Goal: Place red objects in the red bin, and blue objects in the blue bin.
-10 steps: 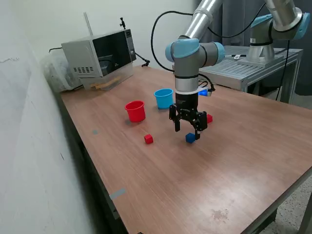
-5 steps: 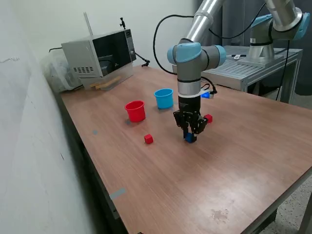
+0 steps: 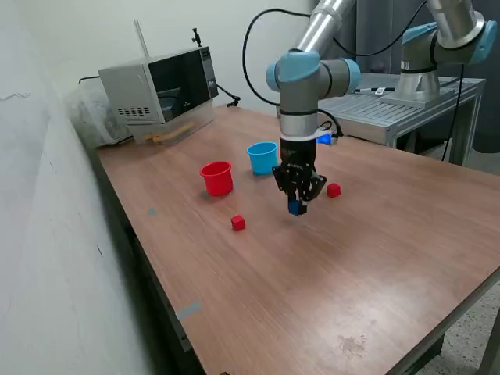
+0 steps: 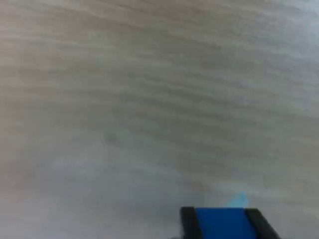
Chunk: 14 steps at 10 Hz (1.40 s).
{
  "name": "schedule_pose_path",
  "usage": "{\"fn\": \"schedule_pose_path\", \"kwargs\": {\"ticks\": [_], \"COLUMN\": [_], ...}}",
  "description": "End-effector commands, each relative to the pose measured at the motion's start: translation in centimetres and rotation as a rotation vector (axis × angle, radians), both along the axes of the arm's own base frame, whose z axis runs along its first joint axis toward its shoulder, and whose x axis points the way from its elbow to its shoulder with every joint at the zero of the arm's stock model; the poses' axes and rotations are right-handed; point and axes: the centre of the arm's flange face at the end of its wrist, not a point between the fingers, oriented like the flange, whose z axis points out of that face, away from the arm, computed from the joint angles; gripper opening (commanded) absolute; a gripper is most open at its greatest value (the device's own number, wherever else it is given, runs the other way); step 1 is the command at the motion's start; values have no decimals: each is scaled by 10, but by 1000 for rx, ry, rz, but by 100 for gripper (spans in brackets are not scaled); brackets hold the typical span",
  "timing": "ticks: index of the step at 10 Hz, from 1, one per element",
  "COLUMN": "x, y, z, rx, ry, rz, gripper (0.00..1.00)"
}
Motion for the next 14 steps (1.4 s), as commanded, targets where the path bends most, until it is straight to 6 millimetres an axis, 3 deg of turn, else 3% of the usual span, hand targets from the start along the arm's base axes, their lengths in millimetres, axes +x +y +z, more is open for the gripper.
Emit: {"fn": "schedule_pose_path", "kwargs": {"ticks": [1,2,3,5,6,9,14], "x": [40,64,85,109,117,133,119], "y": [75,121,171,267,290,281,279], "z": [127,143,143,118,111,75,41], "rx": [15,18,22,25,22,8,-3], "ry": [89,74,53,-10,-27,-95,-92], "rz": [-99,-168,-240,-356,-393,-361,-350], "gripper": [0,0,0,0,0,0,0]}}
